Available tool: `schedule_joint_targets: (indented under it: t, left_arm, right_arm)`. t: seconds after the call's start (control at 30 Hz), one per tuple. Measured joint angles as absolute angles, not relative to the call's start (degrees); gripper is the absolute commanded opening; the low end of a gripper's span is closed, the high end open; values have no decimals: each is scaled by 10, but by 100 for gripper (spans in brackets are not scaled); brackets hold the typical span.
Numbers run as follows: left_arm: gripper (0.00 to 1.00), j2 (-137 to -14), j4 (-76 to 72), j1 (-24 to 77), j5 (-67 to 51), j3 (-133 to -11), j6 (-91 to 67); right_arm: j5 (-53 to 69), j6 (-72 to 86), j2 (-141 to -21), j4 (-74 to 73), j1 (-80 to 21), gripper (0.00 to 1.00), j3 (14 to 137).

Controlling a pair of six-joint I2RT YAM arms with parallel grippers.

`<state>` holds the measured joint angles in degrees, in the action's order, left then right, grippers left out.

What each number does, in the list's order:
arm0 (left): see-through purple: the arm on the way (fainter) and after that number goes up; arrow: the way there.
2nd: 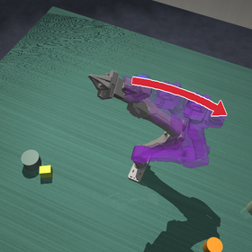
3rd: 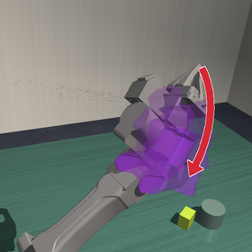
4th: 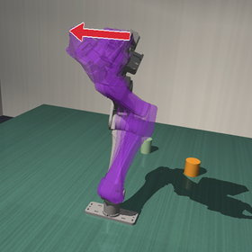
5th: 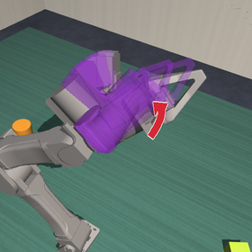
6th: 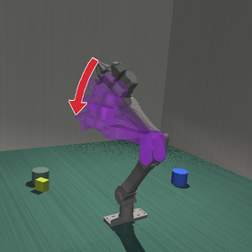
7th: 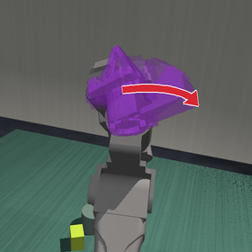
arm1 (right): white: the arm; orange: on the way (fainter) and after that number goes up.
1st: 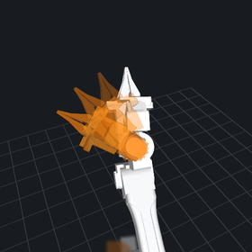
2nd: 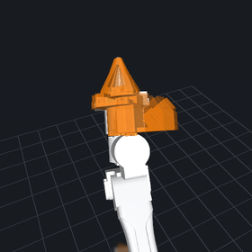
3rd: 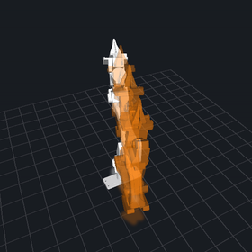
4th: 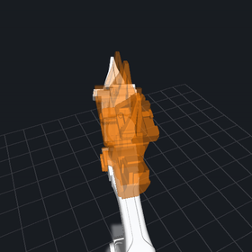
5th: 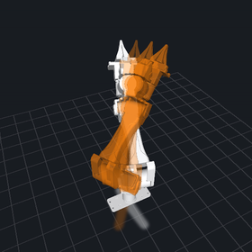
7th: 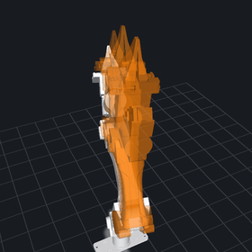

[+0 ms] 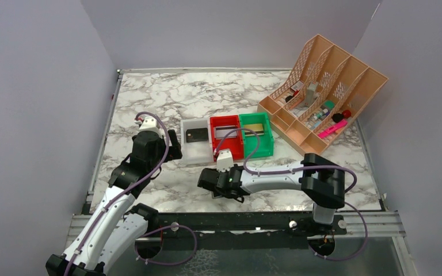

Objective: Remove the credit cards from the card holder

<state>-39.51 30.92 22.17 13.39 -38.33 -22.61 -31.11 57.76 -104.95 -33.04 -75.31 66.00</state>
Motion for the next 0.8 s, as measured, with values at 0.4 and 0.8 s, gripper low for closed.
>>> schedule_joint_targets:
  t: [0.4, 0.8]
  left_arm:
    - [99, -406, 309, 222, 132, -380, -226]
    - [99, -431, 309, 222, 133, -380, -227]
  right_arm:
    - [-320, 432, -951, -326, -753, 81, 691]
    - [-428, 404, -698, -253, -728, 89, 536]
